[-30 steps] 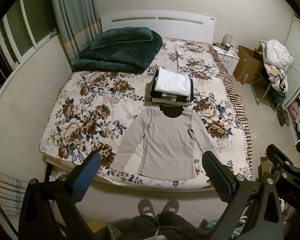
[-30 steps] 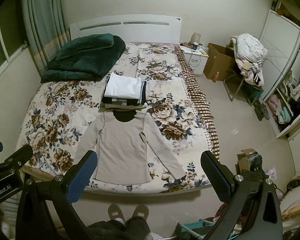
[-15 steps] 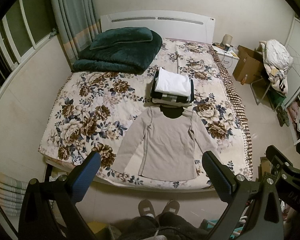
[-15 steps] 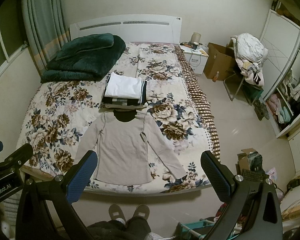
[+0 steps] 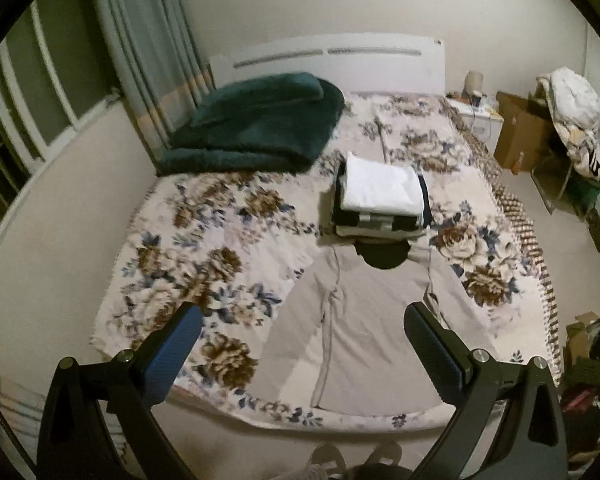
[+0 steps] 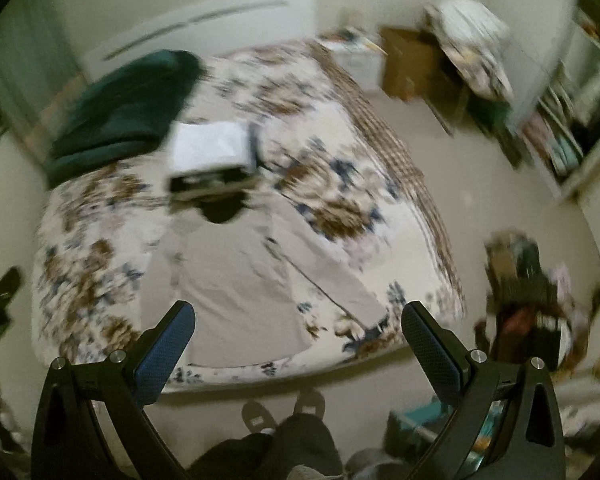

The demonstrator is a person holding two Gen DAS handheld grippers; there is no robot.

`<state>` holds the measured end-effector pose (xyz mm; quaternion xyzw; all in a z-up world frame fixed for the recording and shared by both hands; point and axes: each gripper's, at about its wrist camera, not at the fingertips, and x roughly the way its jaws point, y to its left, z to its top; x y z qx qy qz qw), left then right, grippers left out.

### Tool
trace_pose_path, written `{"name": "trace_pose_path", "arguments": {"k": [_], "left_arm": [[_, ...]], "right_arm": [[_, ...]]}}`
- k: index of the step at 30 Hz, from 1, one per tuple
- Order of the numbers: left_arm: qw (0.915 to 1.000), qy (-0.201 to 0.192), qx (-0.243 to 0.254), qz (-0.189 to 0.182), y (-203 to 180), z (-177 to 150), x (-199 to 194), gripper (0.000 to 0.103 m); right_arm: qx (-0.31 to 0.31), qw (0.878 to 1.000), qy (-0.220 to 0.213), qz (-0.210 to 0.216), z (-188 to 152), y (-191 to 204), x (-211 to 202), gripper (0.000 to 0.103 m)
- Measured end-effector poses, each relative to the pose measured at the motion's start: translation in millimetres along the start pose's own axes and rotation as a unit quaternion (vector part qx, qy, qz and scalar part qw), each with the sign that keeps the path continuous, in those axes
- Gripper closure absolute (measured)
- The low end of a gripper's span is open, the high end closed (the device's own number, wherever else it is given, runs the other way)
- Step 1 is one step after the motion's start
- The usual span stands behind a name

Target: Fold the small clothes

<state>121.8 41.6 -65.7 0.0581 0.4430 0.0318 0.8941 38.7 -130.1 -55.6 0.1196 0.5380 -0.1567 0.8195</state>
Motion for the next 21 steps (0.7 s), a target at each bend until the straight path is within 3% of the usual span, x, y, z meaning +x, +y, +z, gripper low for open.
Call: {"name": "trace_pose_path", "arguments": {"k": [6,11,14,21], "left_arm": [[0.9984,0.05,0.011,0.024,-42,-31,119,0.0],[0.9929,0.09,0.022,0.075,-68,-69,217,0.0],[0.9883,0.125,0.004,0.087,-74,-92,268,0.0],[0.9776,0.184,-0.021,0.1,-86,-139,357,0.0]], "right_arm": [[0.118,0.989,0.092,-0.022,-9,-90,175,0.002],[0.193,0.967,0.162,-0.018,-33,-161,333,0.015],[0.238,0.953,0.187,-0.028,-49,-194,408,0.017],[0.311,0.919,0.226,-0.091,-84,-230,518,0.017]]}}
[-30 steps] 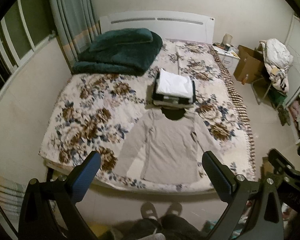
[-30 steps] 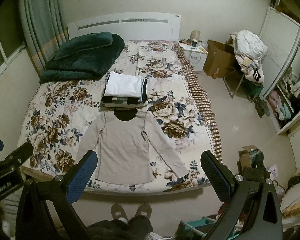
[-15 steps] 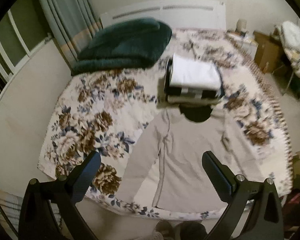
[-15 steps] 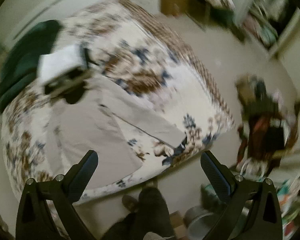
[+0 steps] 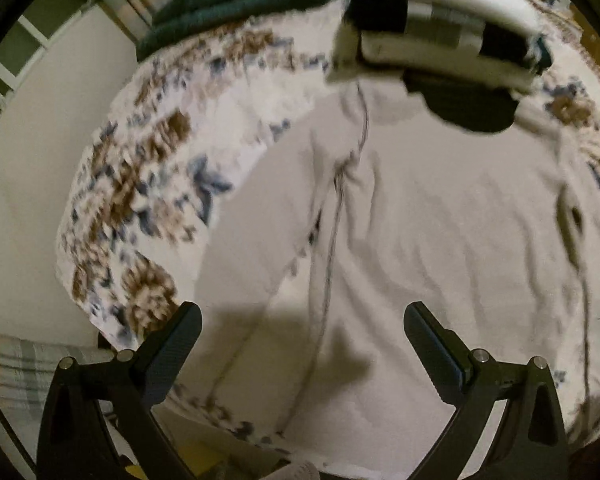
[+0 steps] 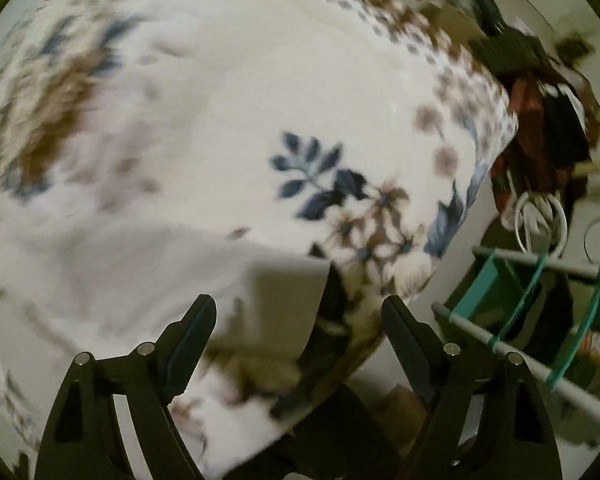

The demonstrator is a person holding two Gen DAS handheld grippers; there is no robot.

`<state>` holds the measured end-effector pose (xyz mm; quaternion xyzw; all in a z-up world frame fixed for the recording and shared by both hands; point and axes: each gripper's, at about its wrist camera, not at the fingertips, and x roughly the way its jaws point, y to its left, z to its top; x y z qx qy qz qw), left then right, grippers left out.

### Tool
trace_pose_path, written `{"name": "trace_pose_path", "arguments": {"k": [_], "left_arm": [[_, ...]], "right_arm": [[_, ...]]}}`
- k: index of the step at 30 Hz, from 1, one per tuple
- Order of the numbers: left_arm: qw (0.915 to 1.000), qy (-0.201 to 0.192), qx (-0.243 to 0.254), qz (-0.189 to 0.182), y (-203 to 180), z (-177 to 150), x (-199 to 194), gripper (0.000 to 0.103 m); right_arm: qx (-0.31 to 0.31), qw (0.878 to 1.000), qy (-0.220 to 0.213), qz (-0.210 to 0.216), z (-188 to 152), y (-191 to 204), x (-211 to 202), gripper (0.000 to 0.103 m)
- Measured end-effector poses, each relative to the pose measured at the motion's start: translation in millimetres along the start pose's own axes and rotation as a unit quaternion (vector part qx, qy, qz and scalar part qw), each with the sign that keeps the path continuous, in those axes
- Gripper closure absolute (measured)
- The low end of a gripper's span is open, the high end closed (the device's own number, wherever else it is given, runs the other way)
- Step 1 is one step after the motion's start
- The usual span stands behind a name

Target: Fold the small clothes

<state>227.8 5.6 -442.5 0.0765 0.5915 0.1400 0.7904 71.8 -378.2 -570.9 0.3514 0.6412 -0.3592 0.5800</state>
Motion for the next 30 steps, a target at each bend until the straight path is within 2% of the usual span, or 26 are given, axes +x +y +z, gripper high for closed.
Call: {"name": "trace_pose_path", "arguments": {"k": [1,3,4,6,7,8,12,15,16,19,22,23,26,29,30], "left_arm": [[1.0,0.004,0.0,-0.001,-3,-1,9,0.0],[0.9999,0.008,0.006,-0.004,-6,-4,24,0.0],[0.9999,0.009,0.011,-0.004,-6,-6,29,0.0],[0.9998,0.007,0.02,-0.004,-4,-6,38,0.0],[0.9997,0.007,0.023,-0.005,-2,-6,40,0.0],[0.9996,0.008,0.026,-0.006,2,-6,42,0.0],[0.9998,0.009,0.019,-0.008,24,-2,42,0.0],[1.0,0.0,0.004,-0.003,49,3,37,0.0],[1.0,-0.003,-0.004,0.0,61,3,36,0.0],[0.9995,-0.005,-0.026,0.016,89,2,34,0.0],[0.998,0.004,-0.057,0.028,125,-4,38,0.0],[0.9968,0.011,-0.069,0.037,139,-8,41,0.0],[0.9935,0.026,-0.096,0.056,172,-23,52,0.0],[0.9895,0.043,-0.112,0.081,201,-43,69,0.0],[0.9885,0.048,-0.116,0.085,208,-48,73,0.0]], "right_arm": [[0.01,1.0,0.004,0.0,2,-1,12,0.017],[0.022,1.0,0.007,0.007,4,1,31,0.028],[0.026,1.0,0.0,0.014,3,3,34,0.038],[0.019,0.999,-0.027,0.013,-3,11,30,0.061],[0.008,0.999,-0.038,0.005,-5,17,27,0.093],[-0.005,0.999,-0.051,-0.011,-9,25,23,0.096],[-0.054,0.994,-0.096,-0.012,-31,56,-10,0.096],[-0.148,0.98,-0.133,-0.006,-66,105,-55,0.097],[-0.188,0.971,-0.146,-0.006,-81,125,-66,0.097],[-0.318,0.932,-0.172,0.01,-142,196,-99,0.097],[-0.452,0.875,-0.175,0.027,-224,275,-106,0.097],[-0.494,0.852,-0.169,0.032,-256,298,-99,0.097],[-0.582,0.803,-0.127,0.033,-336,344,-58,0.097],[-0.639,0.765,-0.08,0.009,-396,359,-8,0.097],[-0.648,0.758,-0.073,0.002,-408,360,2,0.097]]}}
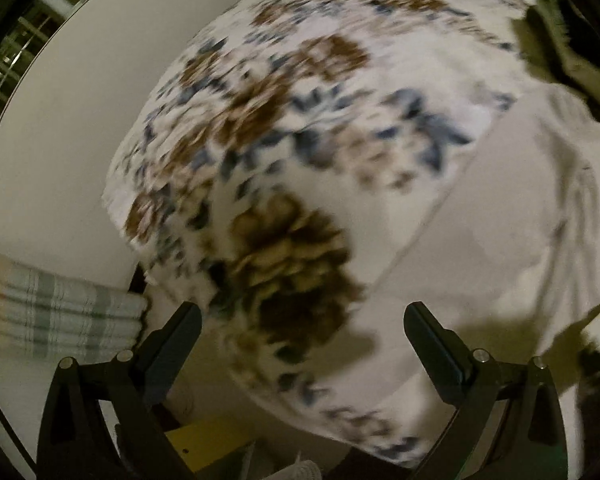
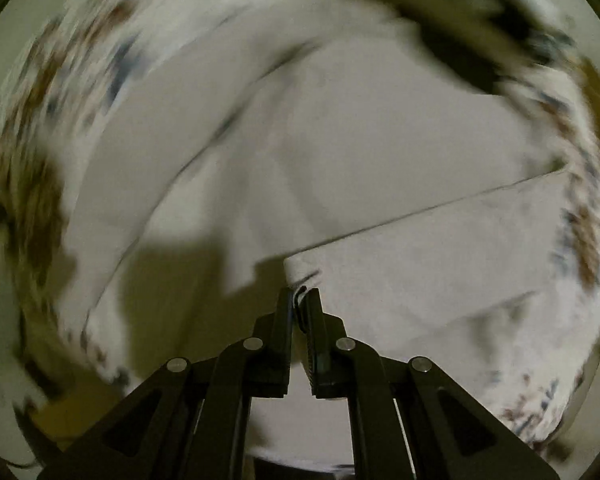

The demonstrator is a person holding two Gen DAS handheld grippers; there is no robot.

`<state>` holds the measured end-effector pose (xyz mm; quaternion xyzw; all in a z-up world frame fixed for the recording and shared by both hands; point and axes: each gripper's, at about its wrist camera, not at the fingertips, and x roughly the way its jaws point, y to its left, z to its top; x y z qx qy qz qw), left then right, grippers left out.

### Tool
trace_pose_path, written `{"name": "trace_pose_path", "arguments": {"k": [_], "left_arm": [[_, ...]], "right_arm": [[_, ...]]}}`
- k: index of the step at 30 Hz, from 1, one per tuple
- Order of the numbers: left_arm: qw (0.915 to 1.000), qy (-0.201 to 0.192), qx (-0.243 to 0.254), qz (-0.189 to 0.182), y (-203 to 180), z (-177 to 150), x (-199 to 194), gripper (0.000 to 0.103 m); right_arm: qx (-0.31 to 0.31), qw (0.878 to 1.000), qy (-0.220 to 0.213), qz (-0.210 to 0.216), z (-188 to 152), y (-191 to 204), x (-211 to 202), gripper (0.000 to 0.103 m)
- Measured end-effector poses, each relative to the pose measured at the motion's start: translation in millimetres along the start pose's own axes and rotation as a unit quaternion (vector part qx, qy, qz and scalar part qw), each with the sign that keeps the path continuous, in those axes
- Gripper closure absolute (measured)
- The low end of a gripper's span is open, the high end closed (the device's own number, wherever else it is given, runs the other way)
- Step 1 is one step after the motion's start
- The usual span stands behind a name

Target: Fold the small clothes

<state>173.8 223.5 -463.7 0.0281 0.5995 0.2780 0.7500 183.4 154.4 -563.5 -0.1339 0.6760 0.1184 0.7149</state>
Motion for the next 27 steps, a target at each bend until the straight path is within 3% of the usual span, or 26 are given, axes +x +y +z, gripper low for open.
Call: {"name": "trace_pose_path", "arguments": {"k": [3,6,8,10,15,19,22,23,24,25,26,27], "left_arm": [[0.9998,0.014,-0.009,0.007,19,-10,18,0.0],[0.9996,0.027,-0.011,-0.008,29,-16,32,0.0],[0.9983,0.04,-0.017,-0.038,34,-19,42,0.0],[0.9949,0.057,-0.031,-0.078,40,-20,53,0.0],[0.9799,0.107,-0.058,-0.158,43,-25,90,0.0],[0.9724,0.137,-0.04,-0.185,27,-34,122,0.004],[0.9683,0.145,-0.018,-0.202,7,-42,132,0.024],[0.9718,0.129,-0.013,-0.197,3,-43,128,0.025],[0.9742,0.112,-0.008,-0.196,0,-44,123,0.038],[0.9762,0.093,0.004,-0.196,-5,-45,115,0.06],[0.9773,0.084,0.01,-0.194,-8,-45,109,0.074],[0.9781,0.074,0.016,-0.194,-12,-46,102,0.098]], "right_arm": [[-0.013,0.999,0.036,0.004,-9,23,28,0.096],[0.027,0.997,0.056,0.05,-12,7,35,0.088],[0.071,0.991,0.056,0.101,-16,-19,29,0.053],[0.106,0.987,0.043,0.115,-22,-48,18,0.043],[0.167,0.982,0.041,0.08,-38,-98,-1,0.043],[0.223,0.971,0.062,0.061,-51,-140,-1,0.043],[0.261,0.961,0.071,0.054,-58,-176,-6,0.043],[0.267,0.96,0.071,0.051,-58,-178,-10,0.043],[0.272,0.959,0.071,0.045,-61,-189,-13,0.043],[0.274,0.958,0.069,0.042,-63,-193,-15,0.043],[0.274,0.959,0.067,0.039,-64,-195,-17,0.043],[0.272,0.959,0.068,0.038,-66,-196,-15,0.043]]}}
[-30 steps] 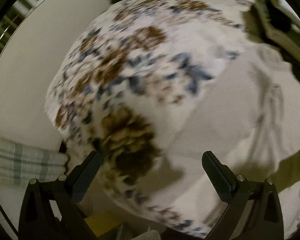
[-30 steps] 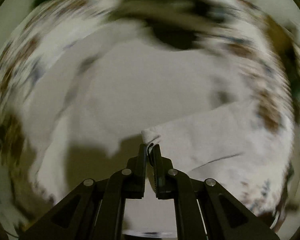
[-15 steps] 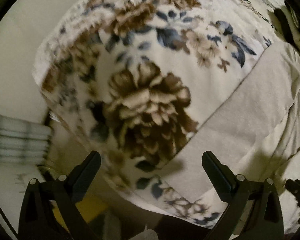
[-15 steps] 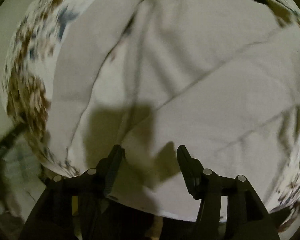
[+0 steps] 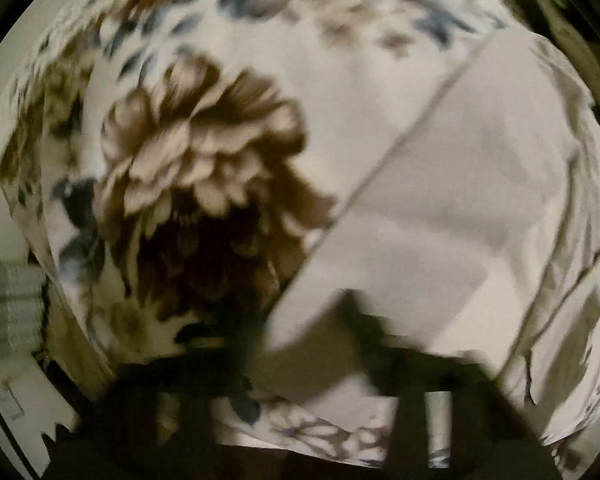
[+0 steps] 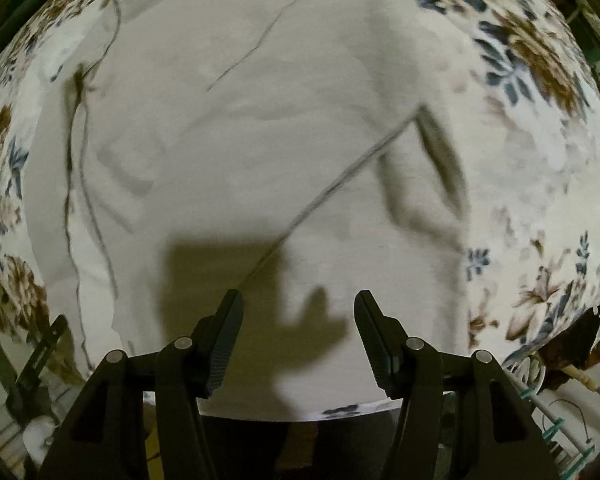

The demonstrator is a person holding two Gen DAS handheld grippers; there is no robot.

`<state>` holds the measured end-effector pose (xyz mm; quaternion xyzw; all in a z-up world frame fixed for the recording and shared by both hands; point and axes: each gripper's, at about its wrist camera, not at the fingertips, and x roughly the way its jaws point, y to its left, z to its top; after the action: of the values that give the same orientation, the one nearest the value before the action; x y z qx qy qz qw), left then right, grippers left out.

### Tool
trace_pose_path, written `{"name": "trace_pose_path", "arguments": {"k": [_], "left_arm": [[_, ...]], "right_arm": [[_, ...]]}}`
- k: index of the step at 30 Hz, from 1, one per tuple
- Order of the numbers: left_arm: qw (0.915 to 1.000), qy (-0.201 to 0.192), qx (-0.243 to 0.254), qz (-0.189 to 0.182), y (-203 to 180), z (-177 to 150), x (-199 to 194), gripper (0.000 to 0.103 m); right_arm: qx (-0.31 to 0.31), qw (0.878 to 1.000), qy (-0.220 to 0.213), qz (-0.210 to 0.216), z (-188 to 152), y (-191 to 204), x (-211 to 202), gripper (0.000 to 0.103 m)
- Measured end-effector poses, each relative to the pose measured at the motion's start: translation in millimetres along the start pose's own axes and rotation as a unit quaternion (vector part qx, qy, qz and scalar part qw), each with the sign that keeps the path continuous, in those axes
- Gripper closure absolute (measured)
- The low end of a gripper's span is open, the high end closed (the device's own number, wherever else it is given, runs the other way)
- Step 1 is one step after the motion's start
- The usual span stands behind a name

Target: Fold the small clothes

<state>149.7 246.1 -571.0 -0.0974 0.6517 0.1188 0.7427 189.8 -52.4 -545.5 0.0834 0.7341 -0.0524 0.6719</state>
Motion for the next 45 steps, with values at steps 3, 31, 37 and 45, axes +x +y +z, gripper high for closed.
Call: {"name": "trace_pose_path", "arguments": {"k": [3,31,37,45], "left_arm": [[0.9995,-0.029,0.011,0.0,-18,-1,-25,0.098],[0.9622,-0.058,0.249,-0.093,-294,-91,-104,0.027],[0.9802,-0.043,0.186,-0.051,-214,-58,-88,0.018],[0.9907,0.079,0.084,-0.072,-119,-54,-18,0.02]], "right_arm": [[-0.004,1.0,0.002,0.0,1,-8,5,0.043],[0.114,0.991,0.006,0.069,-63,-243,7,0.043],[0.116,0.983,0.024,0.14,-68,-263,24,0.039],[0.132,0.972,0.071,0.182,-65,-274,78,0.039]]}}
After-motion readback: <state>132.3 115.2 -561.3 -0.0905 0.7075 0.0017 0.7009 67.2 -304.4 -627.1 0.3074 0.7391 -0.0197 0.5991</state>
